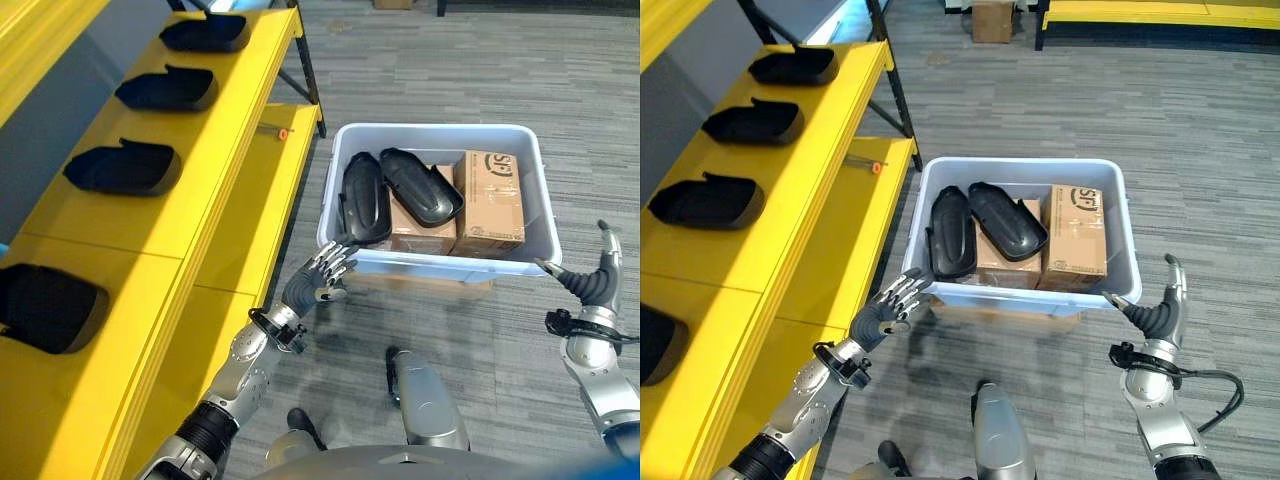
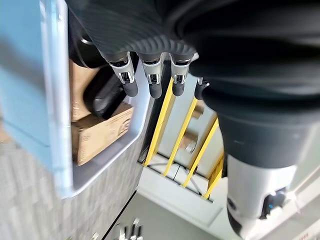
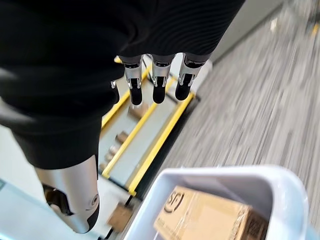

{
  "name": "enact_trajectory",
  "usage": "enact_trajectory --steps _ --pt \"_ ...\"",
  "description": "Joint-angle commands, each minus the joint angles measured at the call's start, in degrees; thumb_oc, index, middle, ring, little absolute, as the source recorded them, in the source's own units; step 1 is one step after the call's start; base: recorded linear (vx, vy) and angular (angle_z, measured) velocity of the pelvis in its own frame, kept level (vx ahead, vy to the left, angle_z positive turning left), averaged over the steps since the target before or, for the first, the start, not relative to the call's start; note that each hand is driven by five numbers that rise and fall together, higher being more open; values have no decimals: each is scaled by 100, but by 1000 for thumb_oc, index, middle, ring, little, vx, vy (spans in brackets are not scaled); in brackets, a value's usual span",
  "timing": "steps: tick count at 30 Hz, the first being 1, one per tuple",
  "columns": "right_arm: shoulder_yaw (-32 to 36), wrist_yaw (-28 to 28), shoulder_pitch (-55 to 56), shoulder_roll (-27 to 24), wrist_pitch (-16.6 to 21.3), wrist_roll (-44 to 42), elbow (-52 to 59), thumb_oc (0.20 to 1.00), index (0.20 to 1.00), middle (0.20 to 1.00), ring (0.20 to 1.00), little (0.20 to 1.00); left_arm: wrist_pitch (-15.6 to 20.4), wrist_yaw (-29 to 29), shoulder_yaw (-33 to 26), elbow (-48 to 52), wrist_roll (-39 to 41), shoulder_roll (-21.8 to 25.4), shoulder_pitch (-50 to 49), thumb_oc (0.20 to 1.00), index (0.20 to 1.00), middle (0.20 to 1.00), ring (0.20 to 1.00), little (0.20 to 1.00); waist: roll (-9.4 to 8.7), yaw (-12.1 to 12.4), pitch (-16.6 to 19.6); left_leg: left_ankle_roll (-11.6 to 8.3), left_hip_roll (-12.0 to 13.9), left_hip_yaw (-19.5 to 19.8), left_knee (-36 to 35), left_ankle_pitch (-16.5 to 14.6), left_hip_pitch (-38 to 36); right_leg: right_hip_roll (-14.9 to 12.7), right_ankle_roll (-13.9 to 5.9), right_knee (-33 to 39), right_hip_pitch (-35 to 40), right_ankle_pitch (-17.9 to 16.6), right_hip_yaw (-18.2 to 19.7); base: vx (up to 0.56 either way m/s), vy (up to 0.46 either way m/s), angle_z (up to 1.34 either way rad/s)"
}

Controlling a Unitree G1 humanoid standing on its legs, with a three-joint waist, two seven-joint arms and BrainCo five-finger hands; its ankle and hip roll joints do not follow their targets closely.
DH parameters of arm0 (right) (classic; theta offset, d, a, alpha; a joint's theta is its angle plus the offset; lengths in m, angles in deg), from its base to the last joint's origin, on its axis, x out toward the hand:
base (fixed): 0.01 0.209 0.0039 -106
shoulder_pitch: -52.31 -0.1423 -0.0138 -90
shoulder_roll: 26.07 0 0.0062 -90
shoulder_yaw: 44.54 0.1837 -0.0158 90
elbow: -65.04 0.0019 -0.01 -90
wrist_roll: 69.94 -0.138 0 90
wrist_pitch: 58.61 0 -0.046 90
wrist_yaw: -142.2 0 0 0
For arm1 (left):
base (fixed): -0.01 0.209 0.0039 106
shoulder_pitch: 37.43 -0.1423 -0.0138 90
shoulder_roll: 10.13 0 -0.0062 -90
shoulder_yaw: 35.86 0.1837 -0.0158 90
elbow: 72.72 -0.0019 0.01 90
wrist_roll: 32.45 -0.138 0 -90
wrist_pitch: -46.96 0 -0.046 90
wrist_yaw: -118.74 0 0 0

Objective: Move parts from the plastic box to the shelf.

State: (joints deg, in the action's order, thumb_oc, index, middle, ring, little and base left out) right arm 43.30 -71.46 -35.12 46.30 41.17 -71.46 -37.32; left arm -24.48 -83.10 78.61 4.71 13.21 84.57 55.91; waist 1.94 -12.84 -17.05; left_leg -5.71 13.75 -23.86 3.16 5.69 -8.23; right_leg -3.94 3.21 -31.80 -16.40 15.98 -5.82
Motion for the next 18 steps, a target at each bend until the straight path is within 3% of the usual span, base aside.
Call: enact_trajectory --steps 1,2,3,4,5,7,9,10,14,18 --pt "-225 239 84 43 340 5 323 1000 1000 1000 1000 1000 239 169 -154 80 -32 -248 -203 1000 1000 1000 1000 1000 -226 -169 274 -159 301 294 1025 94 256 35 -136 2212 1401 -1087 -139 56 -112 -17" --pt "-271 291 82 74 347 27 344 1000 1000 1000 1000 1000 252 197 -162 83 -19 -260 -207 1000 1000 1000 1000 1000 -229 -149 273 -125 233 404 1093 25 306 47 -143 2231 1408 -1105 -90 73 -131 -5" --pt "-443 481 65 182 372 40 394 1000 1000 1000 1000 1000 203 383 -246 196 -10 -283 -251 1000 1000 1000 1000 1000 -247 3 238 158 -222 850 1156 -188 620 86 -171 2339 1411 -1284 165 90 -96 -11" --pt "-517 567 76 236 367 50 422 1000 1000 1000 1000 1000 159 401 -318 237 -30 -271 -280 1000 1000 1000 1000 1000 -266 94 197 281 -469 1025 1119 -332 832 116 -225 2427 1495 -1332 320 119 -76 -37" --pt "-600 564 116 288 344 35 489 1000 1000 1000 1000 1000 80 308 -412 225 -126 -265 -314 1000 1000 1000 1000 1000 -286 188 161 263 -557 955 914 -225 1167 157 -266 2583 1643 -1372 394 117 -11 -111" --pt "-588 533 289 285 303 -87 667 1000 1000 1000 1000 1000 8 222 -417 189 -308 -213 -319 1000 1000 1000 1000 1000 -253 210 121 136 -435 568 504 154 1531 144 -287 2698 1879 -1324 178 155 74 -103" --pt "-650 546 388 276 361 -119 661 1000 1000 1000 1000 1000 -43 158 -444 148 -240 -158 -411 1000 1000 1000 1000 1000 -247 293 61 82 -366 766 382 423 1794 125 -267 2620 2012 -1238 183 222 154 25" --pt "-818 658 286 288 461 -113 542 1000 1000 1000 1000 1000 83 183 -515 39 -312 -103 -535 1000 1000 1000 1000 1000 -230 448 22 163 -499 1216 331 257 1808 115 -283 2473 2062 -1115 342 282 271 -41" --pt "-993 818 172 323 455 -194 558 1000 1000 1000 1000 1000 233 107 -603 -121 -338 -102 -704 1000 1000 1000 1000 1000 -168 592 102 318 -694 1289 28 -163 1314 110 -341 2403 2096 -1002 291 193 230 -119" --pt "-1126 812 86 443 419 -185 618 1000 1000 1000 1000 1000 287 13 -621 -228 -357 -82 -765 1000 1000 1000 1000 1000 -158 684 216 412 -876 1320 -333 -282 939 104 -418 2480 1992 -1093 139 103 126 12"
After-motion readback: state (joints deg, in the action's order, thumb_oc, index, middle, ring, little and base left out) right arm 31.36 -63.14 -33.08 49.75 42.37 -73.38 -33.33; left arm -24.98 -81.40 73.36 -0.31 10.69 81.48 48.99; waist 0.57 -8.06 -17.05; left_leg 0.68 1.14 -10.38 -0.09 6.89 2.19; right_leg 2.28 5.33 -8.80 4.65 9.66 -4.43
